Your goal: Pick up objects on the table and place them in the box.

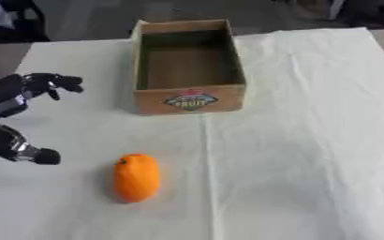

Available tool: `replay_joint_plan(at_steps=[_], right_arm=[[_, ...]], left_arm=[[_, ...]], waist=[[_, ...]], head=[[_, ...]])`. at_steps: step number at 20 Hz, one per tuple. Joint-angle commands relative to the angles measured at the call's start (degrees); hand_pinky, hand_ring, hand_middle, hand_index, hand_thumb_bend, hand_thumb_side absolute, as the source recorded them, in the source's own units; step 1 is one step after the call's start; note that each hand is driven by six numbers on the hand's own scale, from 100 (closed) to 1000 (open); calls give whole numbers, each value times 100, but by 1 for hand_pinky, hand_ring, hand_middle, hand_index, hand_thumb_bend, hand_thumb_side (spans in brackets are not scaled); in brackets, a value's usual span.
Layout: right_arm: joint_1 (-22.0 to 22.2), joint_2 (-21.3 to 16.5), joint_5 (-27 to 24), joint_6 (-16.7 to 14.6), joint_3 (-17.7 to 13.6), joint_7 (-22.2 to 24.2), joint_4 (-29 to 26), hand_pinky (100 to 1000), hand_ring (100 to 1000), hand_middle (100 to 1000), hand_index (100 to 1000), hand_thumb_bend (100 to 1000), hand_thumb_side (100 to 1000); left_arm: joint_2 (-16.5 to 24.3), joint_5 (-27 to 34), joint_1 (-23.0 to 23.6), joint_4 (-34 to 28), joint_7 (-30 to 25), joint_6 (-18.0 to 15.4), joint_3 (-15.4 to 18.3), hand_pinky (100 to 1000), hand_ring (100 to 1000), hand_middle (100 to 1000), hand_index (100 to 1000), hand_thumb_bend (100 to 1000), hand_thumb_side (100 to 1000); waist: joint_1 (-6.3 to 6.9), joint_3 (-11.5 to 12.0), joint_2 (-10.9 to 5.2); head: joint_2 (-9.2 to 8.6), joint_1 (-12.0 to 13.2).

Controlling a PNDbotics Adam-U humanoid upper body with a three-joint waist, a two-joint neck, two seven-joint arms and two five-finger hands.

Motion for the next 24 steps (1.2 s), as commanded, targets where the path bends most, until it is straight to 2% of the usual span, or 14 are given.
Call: replay_joint_plan(at_steps=[1, 2, 6, 13, 17, 20, 22, 24], right_arm=[[-17, -123, -5, -6, -42, -20, -115, 860, 988, 556, 753, 100, 862], [-13, -121, -1, -5, -44, -25, -115, 861, 988, 556, 753, 100, 862], [-9, -116, 7, 2, -39, -26, -115, 860, 988, 556, 753, 100, 862], [12, -132, 23, 10, -66, -54, -115, 860, 988, 556, 753, 100, 862], [36, -149, 38, 12, -82, -80, -115, 861, 989, 556, 753, 100, 862], [43, -156, 38, 29, -88, -94, -115, 861, 990, 556, 753, 100, 862], [47, -165, 41, 35, -96, -102, -115, 860, 988, 556, 753, 100, 862], [55, -176, 44, 30, -106, -115, -115, 860, 988, 557, 752, 100, 861]], left_arm=[[-22, 50, -110, -77, -2067, -1972, -24, 662, 831, 794, 1000, 709, 895], [-76, 36, -113, -92, -2071, -1972, -29, 660, 829, 792, 1000, 676, 902], [-246, -104, -150, -144, -2074, -1972, -128, 664, 831, 794, 1000, 643, 917], [-642, -315, -229, -144, -2075, -1972, -358, 655, 821, 787, 998, 666, 897], [-739, -410, -197, -156, -2075, -1972, -415, 656, 819, 786, 999, 725, 814], [-789, -459, -178, -158, -2075, -1972, -477, 653, 812, 778, 984, 734, 745], [-853, -545, -129, -91, -2075, -1972, -559, 648, 804, 773, 977, 712, 732], [-932, -645, -89, -10, -2075, -1972, -596, 648, 804, 774, 978, 741, 726]], waist=[[0, 15, -126], [0, 19, -129], [0, 23, -137], [15, 31, -150], [28, 49, -168], [35, 57, -184], [44, 59, -190], [47, 64, -198]], head=[[9, -24], [11, -30], [19, -38], [30, -61], [39, -82], [49, -88], [66, -84], [84, -89]])
